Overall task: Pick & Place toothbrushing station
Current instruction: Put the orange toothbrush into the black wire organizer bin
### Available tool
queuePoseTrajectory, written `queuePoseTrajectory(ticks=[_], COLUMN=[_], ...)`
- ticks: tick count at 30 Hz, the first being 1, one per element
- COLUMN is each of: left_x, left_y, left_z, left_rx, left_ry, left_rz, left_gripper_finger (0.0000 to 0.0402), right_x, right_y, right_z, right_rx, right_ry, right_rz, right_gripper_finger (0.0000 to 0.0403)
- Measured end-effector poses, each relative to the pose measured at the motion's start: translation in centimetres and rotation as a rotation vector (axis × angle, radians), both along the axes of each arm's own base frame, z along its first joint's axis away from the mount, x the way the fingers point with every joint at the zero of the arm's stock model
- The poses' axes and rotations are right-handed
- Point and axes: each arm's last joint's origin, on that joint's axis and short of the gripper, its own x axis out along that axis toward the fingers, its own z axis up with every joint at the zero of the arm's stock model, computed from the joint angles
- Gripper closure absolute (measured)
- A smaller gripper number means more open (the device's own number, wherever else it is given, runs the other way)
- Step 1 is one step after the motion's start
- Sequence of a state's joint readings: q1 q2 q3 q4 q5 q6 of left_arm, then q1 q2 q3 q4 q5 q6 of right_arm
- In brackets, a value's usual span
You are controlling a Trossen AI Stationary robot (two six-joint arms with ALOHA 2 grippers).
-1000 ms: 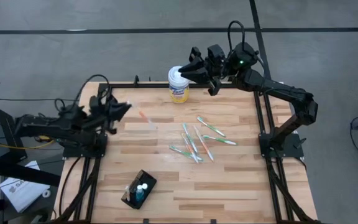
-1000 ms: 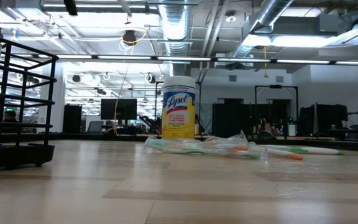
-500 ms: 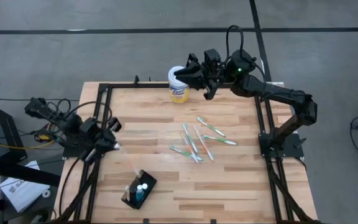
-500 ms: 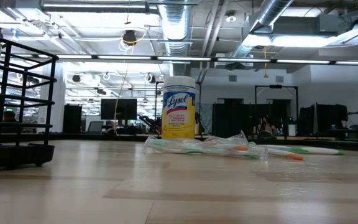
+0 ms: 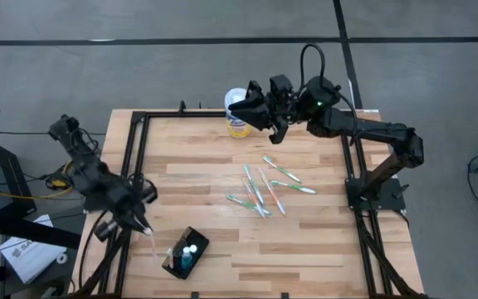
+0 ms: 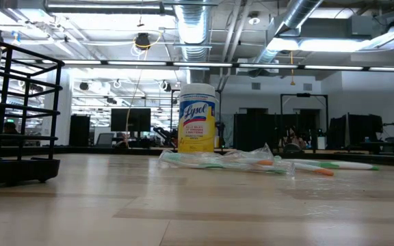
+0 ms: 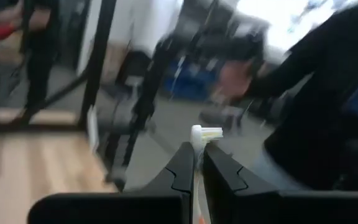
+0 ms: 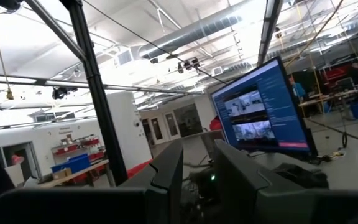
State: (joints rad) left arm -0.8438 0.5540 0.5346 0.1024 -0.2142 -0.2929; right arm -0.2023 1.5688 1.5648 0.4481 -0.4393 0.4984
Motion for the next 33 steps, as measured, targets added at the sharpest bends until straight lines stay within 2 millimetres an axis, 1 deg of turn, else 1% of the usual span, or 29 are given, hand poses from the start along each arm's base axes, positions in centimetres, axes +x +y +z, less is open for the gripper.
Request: queuePoseTrajectory(ticks=[2,6,14,24,33], left_x=[0.3,1.0,1.7,1.2,1.3], left_y=[-0.5,-1.2,-1.9,-2.5,-4.4], left_z=[-0.7,-1.4,-2.0,-2.2,-3.6], left_rx=[0.051,0.131,0.207,0.243,0.31], left_ry=[0.04,0.054,0.054,0.039,0.094], left_rz=[0.033,0.086,0.118,0.123,0.142], left_gripper_finger=[0.0396,0.0396,0.0396,0.0396,0.0396], right_x=[0.1,0.2,0.4,0.5,0.5], right_y=[0.2,0.6,1.1,1.8,1.8], right_z=[-0.1,-0.3,-0.5,-0.5,-0.5], right_rx=[0.002,0.002,-0.021,-0.026,-0.056], right_ry=[0.01,0.034,0.046,0.042,0.033], right_rz=[0.007,0.016,0.022,0.041,0.03], right_gripper_finger=[0.0321,0.0321,0.0321,0.0321,0.0321])
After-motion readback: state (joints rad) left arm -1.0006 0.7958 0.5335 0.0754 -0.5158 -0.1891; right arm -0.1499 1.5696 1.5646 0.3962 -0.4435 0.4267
